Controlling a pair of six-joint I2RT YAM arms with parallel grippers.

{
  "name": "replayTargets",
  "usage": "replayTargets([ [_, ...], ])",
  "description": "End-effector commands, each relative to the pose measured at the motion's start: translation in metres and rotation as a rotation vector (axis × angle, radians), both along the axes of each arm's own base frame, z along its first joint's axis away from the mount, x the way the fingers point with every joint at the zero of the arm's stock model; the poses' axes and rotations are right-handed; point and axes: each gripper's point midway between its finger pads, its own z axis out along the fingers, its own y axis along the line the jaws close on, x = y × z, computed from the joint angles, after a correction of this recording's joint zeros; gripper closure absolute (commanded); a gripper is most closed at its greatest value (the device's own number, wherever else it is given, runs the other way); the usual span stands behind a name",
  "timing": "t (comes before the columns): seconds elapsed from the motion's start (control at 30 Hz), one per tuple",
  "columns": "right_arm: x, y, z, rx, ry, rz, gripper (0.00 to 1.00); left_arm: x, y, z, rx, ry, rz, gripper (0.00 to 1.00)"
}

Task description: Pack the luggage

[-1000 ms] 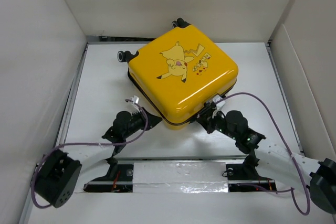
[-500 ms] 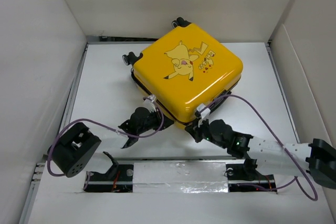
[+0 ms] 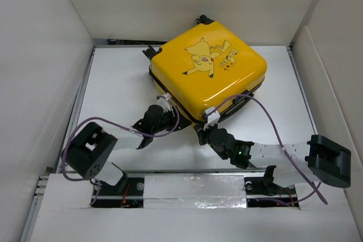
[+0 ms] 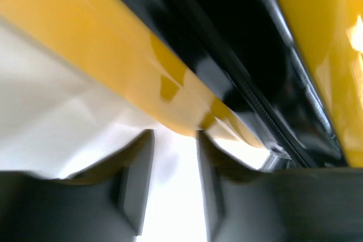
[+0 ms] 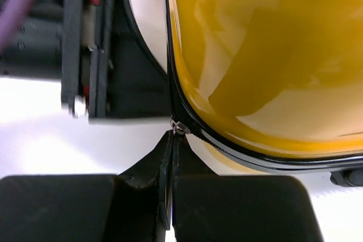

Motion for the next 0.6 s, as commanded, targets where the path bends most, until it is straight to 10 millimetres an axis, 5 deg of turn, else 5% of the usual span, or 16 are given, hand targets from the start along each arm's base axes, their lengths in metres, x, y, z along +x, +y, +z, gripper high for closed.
replayTargets([
  [0.0,-0.033,0.040,0.046,0.193,-0.002,0.165,1.00,0.051,0.020,0.098,-0.133,-0.296,0.122,0.56],
  [0.07,-0.034,0.030,0.039,0.172,0.001,0.150,1.00,0.062,0.057,0.092,-0.090,-0.292,0.239,0.36],
  [0.1,-0.034,0.027,0.042,0.185,-0.005,0.144,1.00,0.063,0.069,0.108,-0.122,-0.317,0.287,0.32],
  [0.23,-0.039,0.021,0.037,0.192,0.000,0.160,1.00,0.084,0.120,0.137,-0.194,-0.341,0.488,0.20],
  [0.37,-0.042,0.027,0.034,0.177,0.006,0.193,1.00,0.129,0.168,0.180,-0.250,-0.387,0.678,0.07],
  [0.57,-0.043,0.033,0.030,0.165,0.010,0.213,1.00,0.196,0.186,0.179,-0.331,-0.301,0.689,0.01],
])
